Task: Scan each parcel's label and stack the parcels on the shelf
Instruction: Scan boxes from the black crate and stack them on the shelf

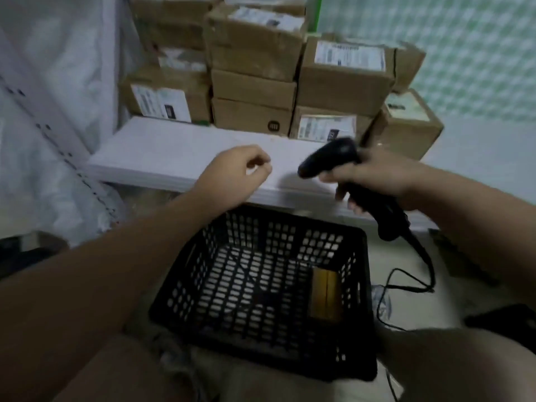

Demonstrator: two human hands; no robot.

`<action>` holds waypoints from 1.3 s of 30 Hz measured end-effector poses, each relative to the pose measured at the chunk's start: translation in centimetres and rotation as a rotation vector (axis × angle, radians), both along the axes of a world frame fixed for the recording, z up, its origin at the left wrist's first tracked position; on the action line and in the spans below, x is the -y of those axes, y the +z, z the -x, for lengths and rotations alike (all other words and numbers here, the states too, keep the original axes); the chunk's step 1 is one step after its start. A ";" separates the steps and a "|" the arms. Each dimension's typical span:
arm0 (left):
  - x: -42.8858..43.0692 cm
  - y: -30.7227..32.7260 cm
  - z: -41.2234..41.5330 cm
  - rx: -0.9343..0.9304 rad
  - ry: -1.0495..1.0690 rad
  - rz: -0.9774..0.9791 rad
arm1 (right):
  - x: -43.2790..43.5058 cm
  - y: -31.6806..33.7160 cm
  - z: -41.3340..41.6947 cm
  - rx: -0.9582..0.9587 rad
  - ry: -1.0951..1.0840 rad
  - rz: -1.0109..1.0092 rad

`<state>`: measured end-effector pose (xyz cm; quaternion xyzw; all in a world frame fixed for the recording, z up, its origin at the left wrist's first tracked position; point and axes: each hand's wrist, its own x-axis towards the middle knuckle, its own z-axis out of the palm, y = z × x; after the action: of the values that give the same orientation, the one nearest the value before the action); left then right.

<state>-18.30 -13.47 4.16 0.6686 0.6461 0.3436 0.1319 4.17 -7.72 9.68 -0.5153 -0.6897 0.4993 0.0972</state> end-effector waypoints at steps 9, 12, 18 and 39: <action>2.8 -16.4 -9.1 0.198 -0.021 0.429 | 1.3 -15.6 -9.1 0.123 0.051 0.037; 1.5 -21.5 -13.1 0.232 -0.042 0.549 | 0.0 -18.8 -11.4 0.029 -0.012 0.119; -1.7 -32.1 -18.5 -0.046 -0.162 0.939 | -2.9 -24.9 -13.4 0.021 -0.159 0.169; -2.2 -33.7 -17.9 0.198 0.269 1.030 | -2.9 -28.5 -12.4 0.068 -0.222 -0.045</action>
<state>-0.43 -11.23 -29.58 0.3930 0.7953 0.0577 0.4579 16.57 -4.83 -18.79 -0.6029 -0.6422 0.4521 0.1403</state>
